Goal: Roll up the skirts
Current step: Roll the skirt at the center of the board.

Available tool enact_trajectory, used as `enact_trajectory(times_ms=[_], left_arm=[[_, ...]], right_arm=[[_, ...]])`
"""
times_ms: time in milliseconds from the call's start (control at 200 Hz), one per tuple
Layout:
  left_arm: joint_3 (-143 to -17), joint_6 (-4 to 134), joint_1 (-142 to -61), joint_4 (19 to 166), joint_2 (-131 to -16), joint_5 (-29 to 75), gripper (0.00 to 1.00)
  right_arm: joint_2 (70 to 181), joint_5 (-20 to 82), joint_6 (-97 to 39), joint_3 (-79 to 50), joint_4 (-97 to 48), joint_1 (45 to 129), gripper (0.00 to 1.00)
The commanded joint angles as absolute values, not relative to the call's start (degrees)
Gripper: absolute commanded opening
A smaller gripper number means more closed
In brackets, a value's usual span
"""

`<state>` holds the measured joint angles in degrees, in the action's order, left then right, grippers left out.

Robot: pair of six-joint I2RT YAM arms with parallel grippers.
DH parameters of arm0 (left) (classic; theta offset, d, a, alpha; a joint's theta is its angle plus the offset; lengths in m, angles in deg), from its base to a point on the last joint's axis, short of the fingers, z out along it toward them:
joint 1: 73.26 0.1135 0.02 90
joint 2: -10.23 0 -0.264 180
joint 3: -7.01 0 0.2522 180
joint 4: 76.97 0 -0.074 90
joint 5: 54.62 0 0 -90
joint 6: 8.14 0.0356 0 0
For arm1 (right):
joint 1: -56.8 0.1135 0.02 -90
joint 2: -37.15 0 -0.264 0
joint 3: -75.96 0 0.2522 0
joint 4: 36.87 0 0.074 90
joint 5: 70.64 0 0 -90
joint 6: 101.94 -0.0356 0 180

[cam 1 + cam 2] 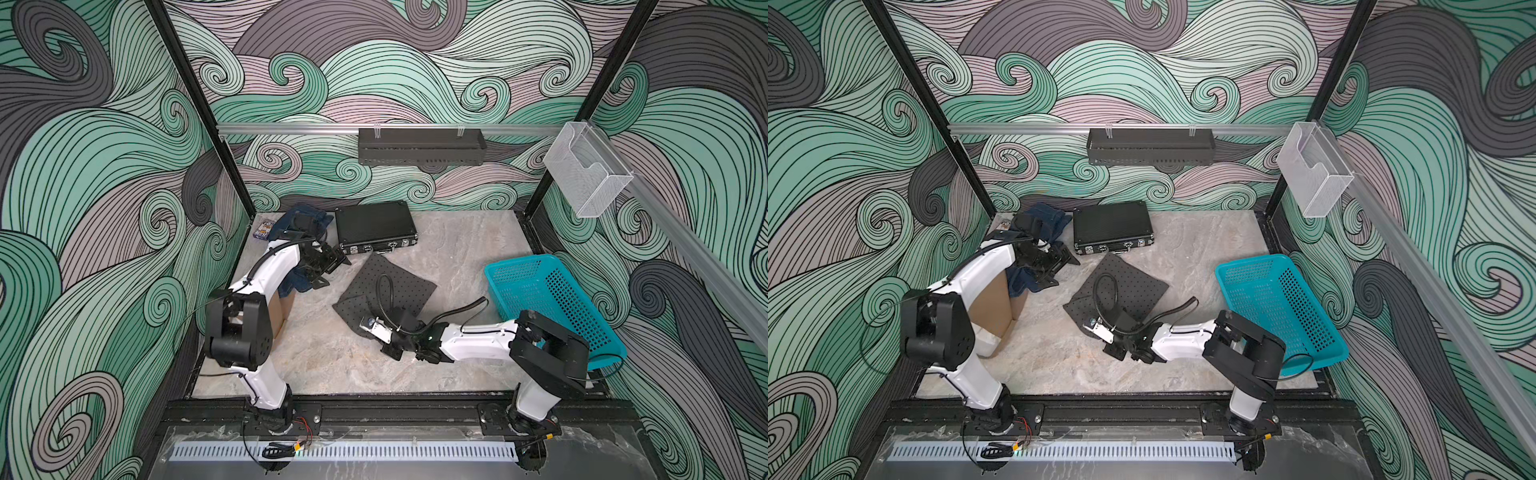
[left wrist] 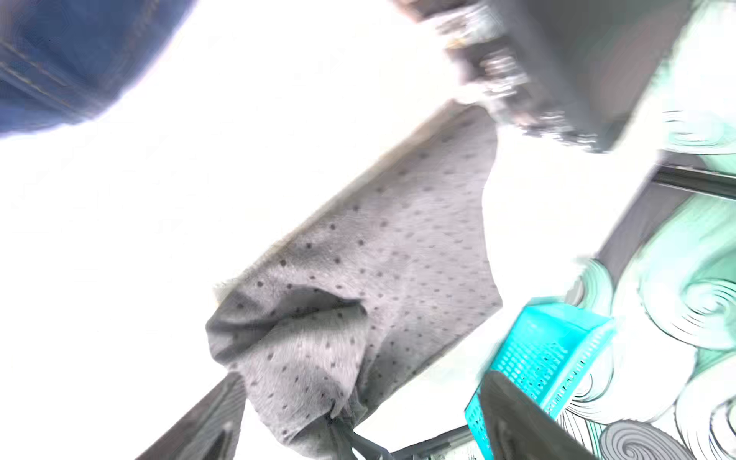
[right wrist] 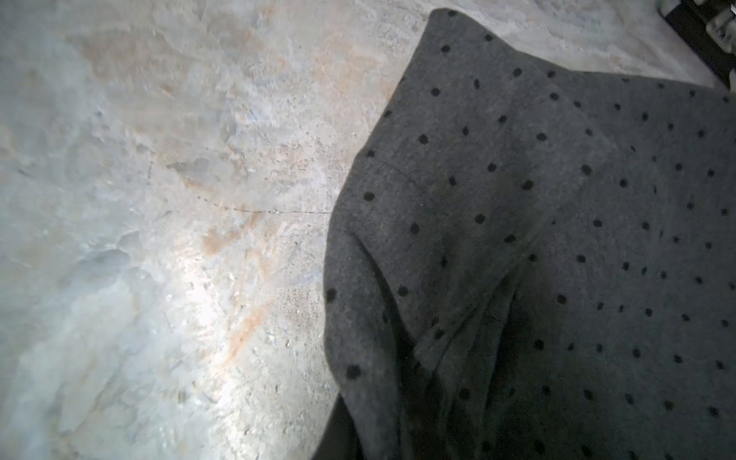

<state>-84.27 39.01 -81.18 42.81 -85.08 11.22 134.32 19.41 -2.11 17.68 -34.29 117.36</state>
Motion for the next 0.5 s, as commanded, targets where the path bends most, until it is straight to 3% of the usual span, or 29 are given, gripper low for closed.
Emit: enact_trajectory(times_ms=[0,220,496], left_arm=[[-75.2,40.2,-81.9,45.0,-78.9,11.1,0.95],[-54.8,35.4,-84.3,65.3,-74.5,0.9,0.99],[-54.6,31.3,-87.2,71.4,-81.8,2.8,0.99]], right_arm=[[131.1,31.8,-15.0,20.9,-41.6,113.3,0.0],[130.0,43.8,-17.7,22.9,-46.8,108.4,0.0],[130.7,55.1,-20.5,24.0,-50.1,105.1,0.0]])
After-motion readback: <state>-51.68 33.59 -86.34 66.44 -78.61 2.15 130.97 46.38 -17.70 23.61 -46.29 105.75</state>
